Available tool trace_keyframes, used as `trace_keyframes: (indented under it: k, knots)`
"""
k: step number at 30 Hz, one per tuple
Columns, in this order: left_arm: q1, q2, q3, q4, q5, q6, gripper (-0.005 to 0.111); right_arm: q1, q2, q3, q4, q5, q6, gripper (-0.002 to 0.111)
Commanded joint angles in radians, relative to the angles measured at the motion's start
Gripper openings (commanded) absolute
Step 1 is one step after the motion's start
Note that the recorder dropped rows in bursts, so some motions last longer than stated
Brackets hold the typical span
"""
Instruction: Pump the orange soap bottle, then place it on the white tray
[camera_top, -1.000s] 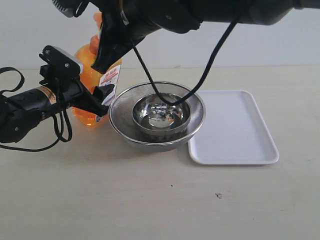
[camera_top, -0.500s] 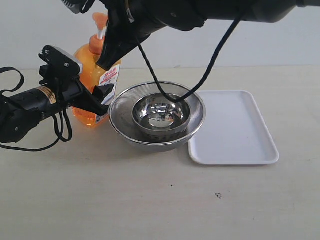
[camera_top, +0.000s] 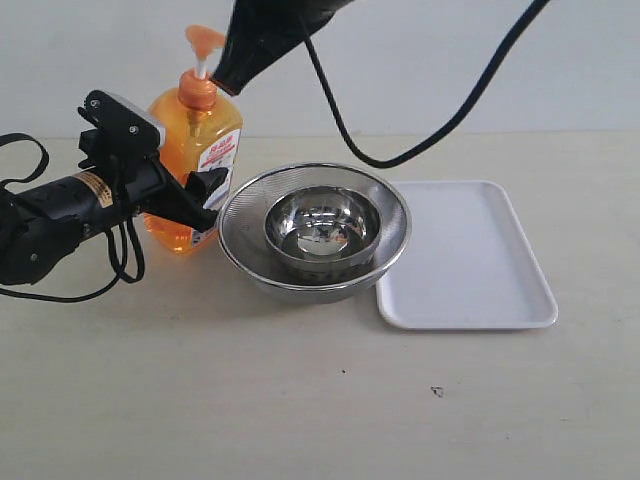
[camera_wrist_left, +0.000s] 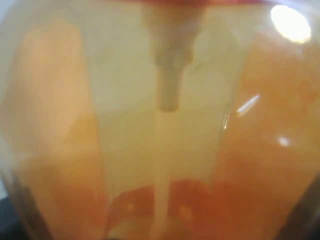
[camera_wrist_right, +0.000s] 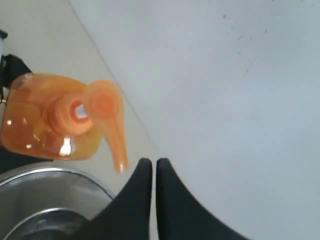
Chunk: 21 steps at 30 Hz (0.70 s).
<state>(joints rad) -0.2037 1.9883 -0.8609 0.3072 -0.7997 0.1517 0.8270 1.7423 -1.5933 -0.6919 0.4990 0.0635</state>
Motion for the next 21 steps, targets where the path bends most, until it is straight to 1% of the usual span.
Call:
trace_keyframes:
  k: [1,14,21]
  knots:
    - [-0.006,-0.009,-0.013,-0.012,-0.018,-0.001,0.005,-0.021,-0.007,-0.004,-0.017,-0.113,0.007,0.000]
    - [-0.006,-0.009,-0.025,-0.010,-0.012,-0.001,0.005,-0.040,0.047,-0.004,-0.017,-0.319,0.008,0.000]
    - [-0.006,-0.009,-0.045,0.051,0.024,-0.001,0.005,-0.040,0.074,-0.004,-0.017,-0.341,0.008,0.000]
